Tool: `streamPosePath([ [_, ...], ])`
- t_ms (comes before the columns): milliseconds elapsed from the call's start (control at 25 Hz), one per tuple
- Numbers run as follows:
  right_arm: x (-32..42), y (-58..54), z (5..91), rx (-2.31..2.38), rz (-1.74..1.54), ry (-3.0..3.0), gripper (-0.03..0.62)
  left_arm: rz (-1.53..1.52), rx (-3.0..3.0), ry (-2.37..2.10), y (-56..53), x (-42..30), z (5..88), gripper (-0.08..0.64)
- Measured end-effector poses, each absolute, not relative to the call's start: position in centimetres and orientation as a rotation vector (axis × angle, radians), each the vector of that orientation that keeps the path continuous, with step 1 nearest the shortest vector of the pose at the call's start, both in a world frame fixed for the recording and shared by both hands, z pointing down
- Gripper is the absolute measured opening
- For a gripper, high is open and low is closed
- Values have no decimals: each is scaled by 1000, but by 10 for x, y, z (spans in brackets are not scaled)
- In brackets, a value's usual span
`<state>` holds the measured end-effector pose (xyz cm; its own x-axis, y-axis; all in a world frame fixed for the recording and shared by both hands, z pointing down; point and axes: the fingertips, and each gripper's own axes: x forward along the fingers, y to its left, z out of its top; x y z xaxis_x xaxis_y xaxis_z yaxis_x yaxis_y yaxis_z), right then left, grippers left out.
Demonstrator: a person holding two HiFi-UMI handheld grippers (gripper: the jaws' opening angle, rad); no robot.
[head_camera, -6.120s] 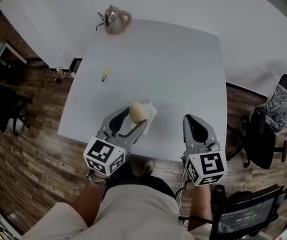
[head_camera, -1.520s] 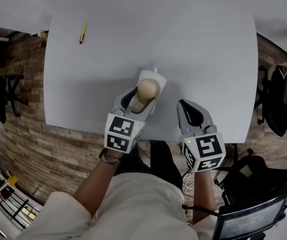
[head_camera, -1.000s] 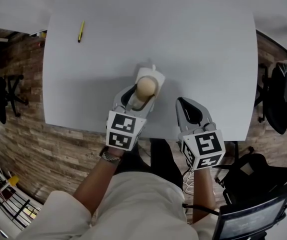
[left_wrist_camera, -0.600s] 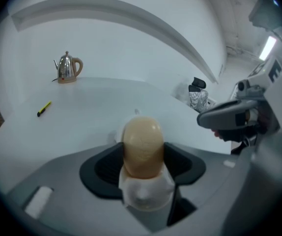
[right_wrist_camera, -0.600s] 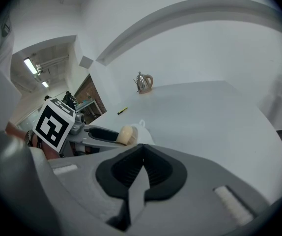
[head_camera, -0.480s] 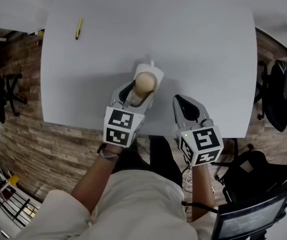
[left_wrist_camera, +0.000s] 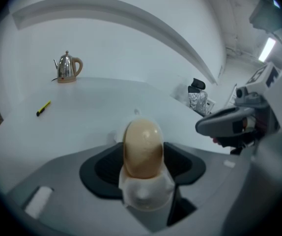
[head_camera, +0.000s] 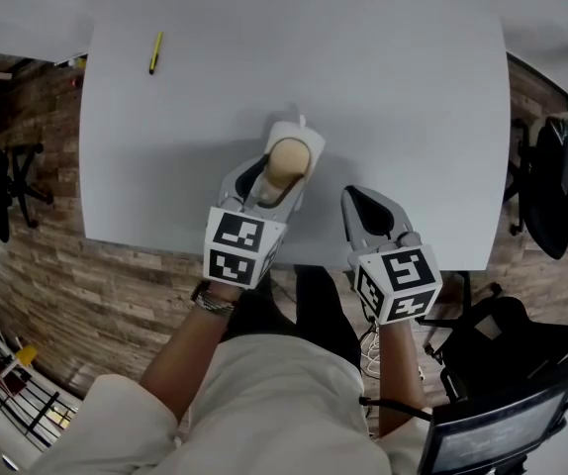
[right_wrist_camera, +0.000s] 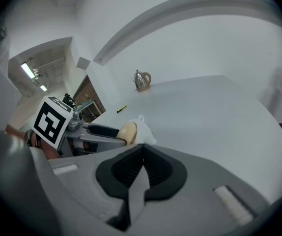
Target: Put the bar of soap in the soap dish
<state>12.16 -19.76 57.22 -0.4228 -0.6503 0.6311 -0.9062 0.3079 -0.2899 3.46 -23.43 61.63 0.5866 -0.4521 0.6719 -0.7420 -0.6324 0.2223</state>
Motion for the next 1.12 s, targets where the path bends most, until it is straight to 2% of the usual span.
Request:
streamPosePath([
  [1000, 121, -202, 570, 1414, 913, -2198, 2, 834, 2293, -972, -228, 16, 611, 270],
  [1080, 122, -203, 568, 1420, 907, -2202, 2, 832, 2299, -976, -228, 16, 609, 259],
  [1120, 123, -203, 567, 1421, 904, -2203, 2, 832, 2302, -980, -227, 16, 608, 230],
])
